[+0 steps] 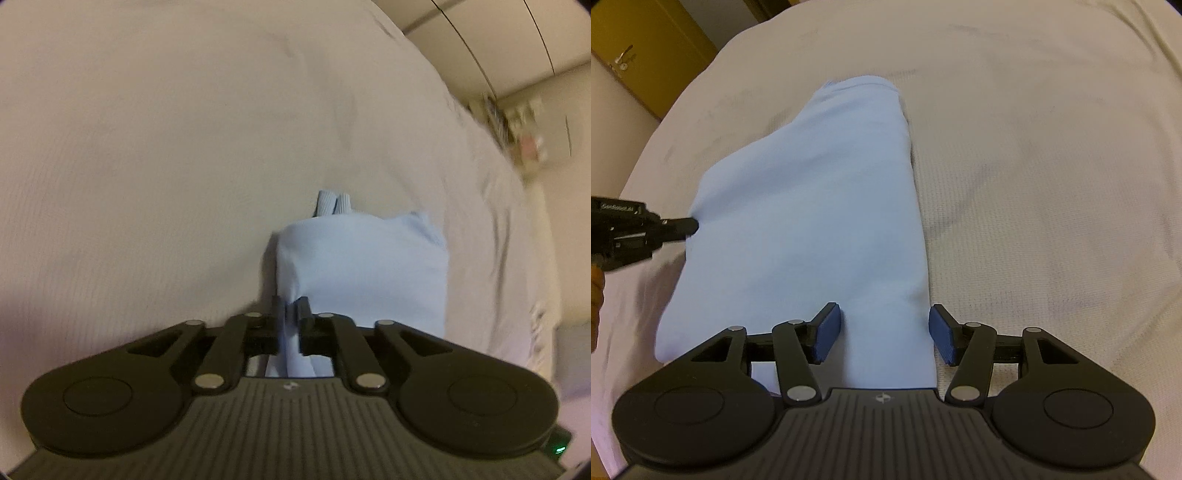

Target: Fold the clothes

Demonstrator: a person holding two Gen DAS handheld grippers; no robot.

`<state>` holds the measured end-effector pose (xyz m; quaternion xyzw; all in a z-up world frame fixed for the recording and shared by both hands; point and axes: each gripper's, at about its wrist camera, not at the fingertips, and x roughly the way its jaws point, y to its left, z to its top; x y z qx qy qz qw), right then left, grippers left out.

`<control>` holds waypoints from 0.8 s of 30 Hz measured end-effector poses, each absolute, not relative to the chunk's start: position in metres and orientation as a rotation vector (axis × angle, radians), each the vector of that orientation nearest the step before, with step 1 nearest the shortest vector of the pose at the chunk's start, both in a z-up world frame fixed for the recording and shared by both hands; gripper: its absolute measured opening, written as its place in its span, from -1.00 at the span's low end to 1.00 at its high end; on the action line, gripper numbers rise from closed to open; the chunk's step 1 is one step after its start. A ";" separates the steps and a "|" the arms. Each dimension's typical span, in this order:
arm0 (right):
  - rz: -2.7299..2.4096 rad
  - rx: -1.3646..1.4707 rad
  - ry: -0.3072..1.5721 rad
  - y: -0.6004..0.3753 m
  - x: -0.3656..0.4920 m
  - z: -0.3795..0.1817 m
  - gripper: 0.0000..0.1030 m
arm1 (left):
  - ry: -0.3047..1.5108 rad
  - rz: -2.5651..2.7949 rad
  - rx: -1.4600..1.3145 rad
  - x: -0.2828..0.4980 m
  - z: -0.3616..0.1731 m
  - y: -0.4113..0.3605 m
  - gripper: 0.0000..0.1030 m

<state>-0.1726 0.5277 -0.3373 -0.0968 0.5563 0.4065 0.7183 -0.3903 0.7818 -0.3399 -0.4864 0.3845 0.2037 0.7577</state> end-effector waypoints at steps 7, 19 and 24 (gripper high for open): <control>0.979 -0.262 1.182 0.547 -0.159 -0.306 0.03 | 0.843 0.401 -1.026 -0.436 -0.298 0.722 -0.68; 1.254 -0.535 1.239 0.661 -0.197 -0.295 -0.41 | 0.870 0.458 -0.918 -0.428 -0.311 0.666 -0.74; 1.200 -0.492 1.292 0.632 -0.209 -0.302 -0.39 | 0.815 0.431 -1.008 -0.439 -0.304 0.684 -0.66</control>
